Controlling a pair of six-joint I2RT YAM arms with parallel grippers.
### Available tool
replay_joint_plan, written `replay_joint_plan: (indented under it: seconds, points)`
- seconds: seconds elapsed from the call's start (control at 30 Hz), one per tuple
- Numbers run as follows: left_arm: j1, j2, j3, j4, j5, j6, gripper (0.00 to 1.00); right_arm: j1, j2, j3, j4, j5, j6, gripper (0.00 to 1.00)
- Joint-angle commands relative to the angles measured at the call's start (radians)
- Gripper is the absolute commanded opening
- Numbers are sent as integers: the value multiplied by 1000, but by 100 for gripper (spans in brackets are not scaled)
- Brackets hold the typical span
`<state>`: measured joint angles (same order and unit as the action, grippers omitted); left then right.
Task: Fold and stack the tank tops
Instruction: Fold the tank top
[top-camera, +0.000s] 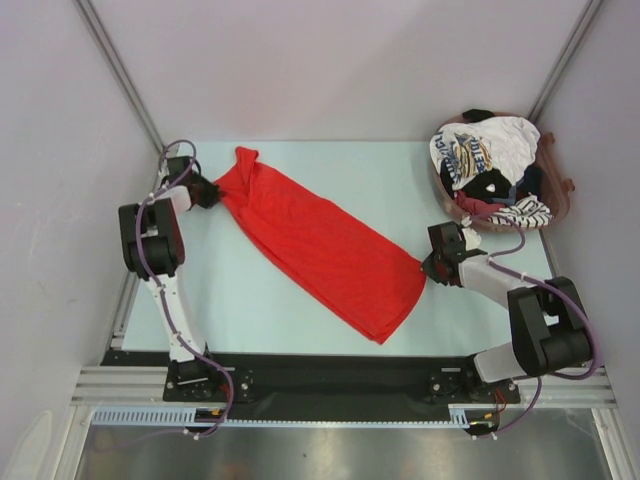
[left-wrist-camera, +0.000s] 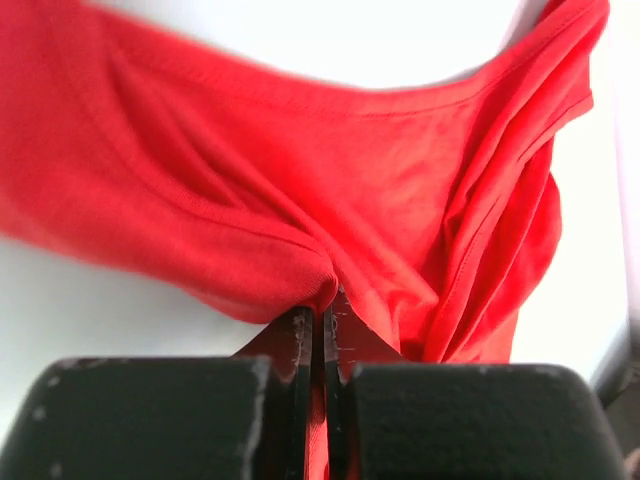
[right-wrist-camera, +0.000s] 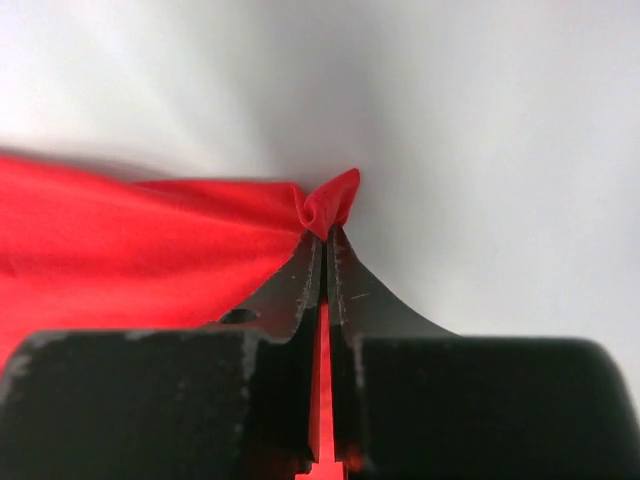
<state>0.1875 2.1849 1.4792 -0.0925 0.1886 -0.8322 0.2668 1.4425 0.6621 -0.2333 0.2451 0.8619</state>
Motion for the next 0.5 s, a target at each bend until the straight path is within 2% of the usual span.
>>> replay_joint_plan:
  seconds: [0.0,0.17,0.2,0.27,0.3,0.4,0.47]
  points:
    - [3,84,158,-44,11,-12,0,41,-46,-47,-41,36,9,0]
    - [-45,265,455,-176,-9,-8,1,239,-175,-97,-219,56,121,0]
    - [-62,298,581,-228,-8,-11,1,267,-195,-119,-239,48,150,0]
    - [-80,401,720,-291,11,-27,0,339,-263,-142,-259,7,209,0]
    - [-101,430,831,-299,15,-33,0,424,-283,-150,-270,3,235,0]
    - [-149,503,937,-290,28,-62,1,523,-317,-153,-299,-1,285,10]
    - [-166,500,922,-256,38,-73,8,529,-324,-139,-294,-15,243,13]
